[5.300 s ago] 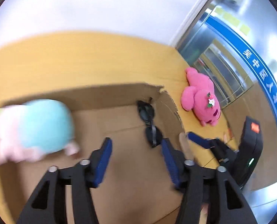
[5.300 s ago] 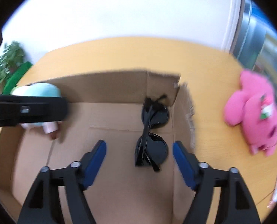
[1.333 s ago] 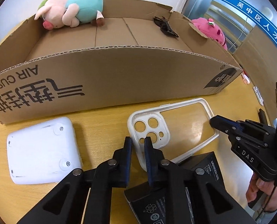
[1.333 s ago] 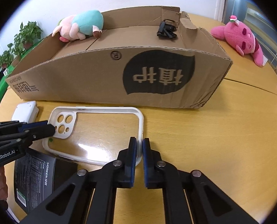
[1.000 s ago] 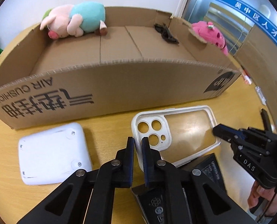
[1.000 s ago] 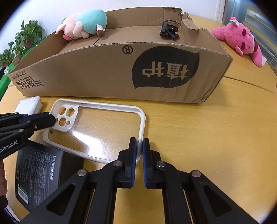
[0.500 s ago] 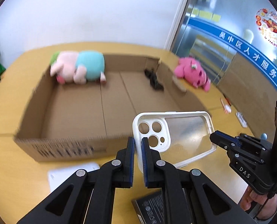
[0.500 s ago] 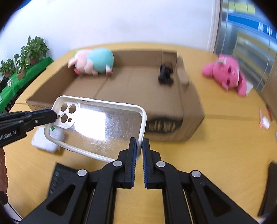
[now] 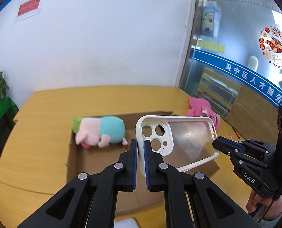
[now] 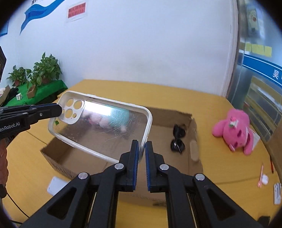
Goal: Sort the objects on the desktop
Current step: 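Carry the phone case with the left gripper into the box and release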
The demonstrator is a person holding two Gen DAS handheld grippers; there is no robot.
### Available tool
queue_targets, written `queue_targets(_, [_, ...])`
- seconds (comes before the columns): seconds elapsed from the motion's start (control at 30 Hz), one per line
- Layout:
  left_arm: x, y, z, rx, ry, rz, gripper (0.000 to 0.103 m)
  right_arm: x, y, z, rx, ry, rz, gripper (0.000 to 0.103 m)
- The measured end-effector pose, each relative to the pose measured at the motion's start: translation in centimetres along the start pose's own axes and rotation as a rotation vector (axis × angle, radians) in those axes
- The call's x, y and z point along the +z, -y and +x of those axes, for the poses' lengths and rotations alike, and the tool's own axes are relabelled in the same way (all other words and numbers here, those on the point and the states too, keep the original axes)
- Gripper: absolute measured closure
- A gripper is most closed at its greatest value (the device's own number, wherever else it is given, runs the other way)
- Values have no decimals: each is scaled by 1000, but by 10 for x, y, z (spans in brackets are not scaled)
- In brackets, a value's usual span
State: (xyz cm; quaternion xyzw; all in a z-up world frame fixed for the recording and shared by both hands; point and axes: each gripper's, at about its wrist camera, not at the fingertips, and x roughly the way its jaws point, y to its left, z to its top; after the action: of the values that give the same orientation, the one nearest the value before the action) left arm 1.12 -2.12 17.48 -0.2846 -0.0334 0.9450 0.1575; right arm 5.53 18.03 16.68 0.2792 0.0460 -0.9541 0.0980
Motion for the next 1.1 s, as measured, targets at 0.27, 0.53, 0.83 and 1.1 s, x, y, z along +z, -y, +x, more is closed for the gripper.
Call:
queue_targets(0.27, [24, -52, 53, 135, -95, -14, 98, 33, -15, 66, 127, -38, 21, 97])
queue_targets(0.53, [11, -105, 112, 189, -217, -93, 99, 28, -39, 135, 167, -154, 22, 96])
queue_targets(0.83, [-22, -128, 180, 262, -432, -72, 99, -2, -38, 216, 237, -388, 138, 96])
queue_targets(1.1, [-44, -131, 229, 380, -617, 5, 99, -29, -44, 270, 276, -634, 193, 96])
